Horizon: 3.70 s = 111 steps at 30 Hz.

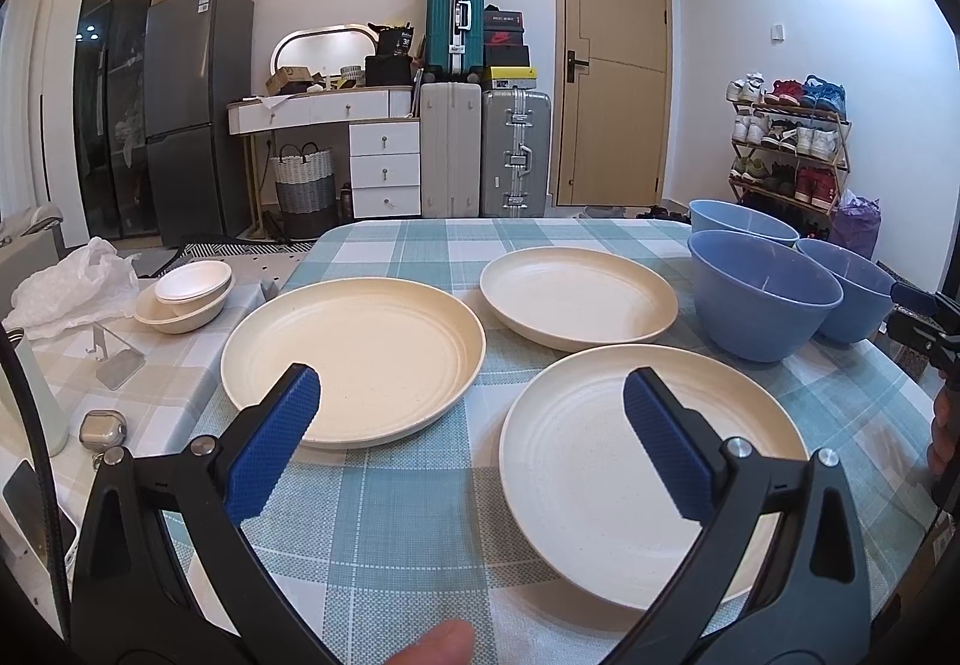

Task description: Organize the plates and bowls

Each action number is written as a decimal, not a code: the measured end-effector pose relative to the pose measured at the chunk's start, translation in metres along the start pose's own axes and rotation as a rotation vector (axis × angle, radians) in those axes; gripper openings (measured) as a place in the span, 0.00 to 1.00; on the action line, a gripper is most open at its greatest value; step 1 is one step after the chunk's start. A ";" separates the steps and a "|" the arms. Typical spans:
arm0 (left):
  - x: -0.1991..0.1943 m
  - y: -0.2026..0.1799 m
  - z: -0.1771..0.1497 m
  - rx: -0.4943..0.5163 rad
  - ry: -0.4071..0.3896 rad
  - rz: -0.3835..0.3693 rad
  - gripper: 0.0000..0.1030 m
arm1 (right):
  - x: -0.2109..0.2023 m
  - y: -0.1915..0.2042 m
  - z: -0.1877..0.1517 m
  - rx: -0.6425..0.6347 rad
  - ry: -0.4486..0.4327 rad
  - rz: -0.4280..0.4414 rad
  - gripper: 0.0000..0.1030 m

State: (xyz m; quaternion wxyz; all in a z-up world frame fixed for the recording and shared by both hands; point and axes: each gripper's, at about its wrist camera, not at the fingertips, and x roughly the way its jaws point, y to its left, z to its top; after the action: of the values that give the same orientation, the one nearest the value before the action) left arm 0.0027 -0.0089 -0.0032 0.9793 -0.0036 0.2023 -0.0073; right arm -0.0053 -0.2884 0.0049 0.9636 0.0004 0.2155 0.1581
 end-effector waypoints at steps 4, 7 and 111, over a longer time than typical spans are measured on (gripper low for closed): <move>0.003 -0.004 0.000 0.002 0.006 0.001 0.98 | 0.001 -0.001 0.000 -0.002 -0.004 0.000 1.00; 0.004 -0.004 0.000 0.002 0.004 0.001 0.98 | 0.001 -0.001 0.001 0.002 -0.003 0.003 1.00; 0.091 0.167 0.022 -0.257 0.470 0.345 0.98 | 0.243 0.233 0.104 -0.190 0.435 0.406 1.00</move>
State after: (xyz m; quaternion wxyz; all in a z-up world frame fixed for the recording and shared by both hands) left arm 0.0971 0.1566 -0.0208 0.8839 -0.0912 0.4201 0.1841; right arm 0.1753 0.0142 0.0144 0.8394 -0.0807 0.3964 0.3630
